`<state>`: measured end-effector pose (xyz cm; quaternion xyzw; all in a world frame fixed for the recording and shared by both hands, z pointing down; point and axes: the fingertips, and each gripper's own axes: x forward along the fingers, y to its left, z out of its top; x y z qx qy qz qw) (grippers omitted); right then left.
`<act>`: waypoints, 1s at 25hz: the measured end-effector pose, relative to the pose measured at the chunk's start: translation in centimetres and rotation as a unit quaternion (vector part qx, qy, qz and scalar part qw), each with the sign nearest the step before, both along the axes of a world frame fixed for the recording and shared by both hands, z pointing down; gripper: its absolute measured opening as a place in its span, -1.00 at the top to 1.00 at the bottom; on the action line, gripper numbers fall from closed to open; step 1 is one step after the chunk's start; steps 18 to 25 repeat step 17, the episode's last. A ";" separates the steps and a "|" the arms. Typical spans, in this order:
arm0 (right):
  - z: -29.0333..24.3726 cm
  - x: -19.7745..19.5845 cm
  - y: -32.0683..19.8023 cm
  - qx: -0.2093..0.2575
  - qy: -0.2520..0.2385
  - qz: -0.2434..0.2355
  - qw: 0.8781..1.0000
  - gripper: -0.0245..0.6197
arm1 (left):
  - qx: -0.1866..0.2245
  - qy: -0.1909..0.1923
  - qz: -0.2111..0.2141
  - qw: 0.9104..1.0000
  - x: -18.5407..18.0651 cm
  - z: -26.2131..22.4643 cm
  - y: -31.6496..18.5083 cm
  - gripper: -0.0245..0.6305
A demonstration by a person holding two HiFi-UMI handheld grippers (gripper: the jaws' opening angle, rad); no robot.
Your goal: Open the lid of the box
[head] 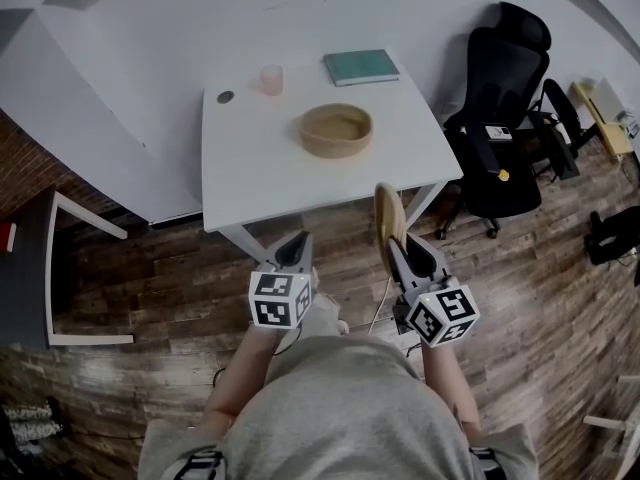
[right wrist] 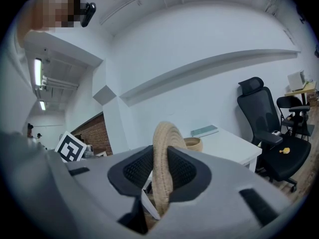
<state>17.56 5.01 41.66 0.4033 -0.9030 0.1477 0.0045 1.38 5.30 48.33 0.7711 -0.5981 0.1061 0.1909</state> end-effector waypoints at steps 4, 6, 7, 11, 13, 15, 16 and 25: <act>0.0 -0.3 -0.1 -0.002 -0.003 -0.005 1.000 0.65 | -0.002 0.005 -0.006 1.000 -0.4 0.0 -0.1 0.87; 0.0 -0.4 -0.2 -0.002 -0.004 -0.005 1.000 0.65 | -0.002 0.004 -0.008 1.000 -0.6 0.0 -0.2 0.87; 0.0 -0.4 -0.2 -0.002 -0.004 -0.004 1.000 0.65 | -0.003 0.005 -0.008 1.000 -0.7 0.0 -0.2 0.87; 0.1 -0.4 -0.4 -0.002 -0.002 -0.005 1.000 0.65 | -0.009 0.010 -0.012 1.000 -0.7 0.3 -0.3 0.87; 0.1 -0.3 -0.4 -0.002 -0.002 -0.006 1.000 0.65 | -0.011 0.012 -0.012 1.000 -0.7 0.5 -0.3 0.87; 0.2 -0.3 -0.5 -0.003 -0.004 -0.008 1.000 0.65 | -0.012 0.013 -0.013 1.000 -0.7 0.6 -0.4 0.87; 0.2 -0.3 -0.6 -0.003 -0.004 -0.008 1.000 0.65 | -0.012 0.013 -0.014 1.000 -0.7 0.6 -0.4 0.87; 0.3 -0.3 -0.6 -0.004 -0.005 -0.009 1.000 0.65 | -0.012 0.012 -0.015 1.000 -0.7 0.7 -0.5 0.87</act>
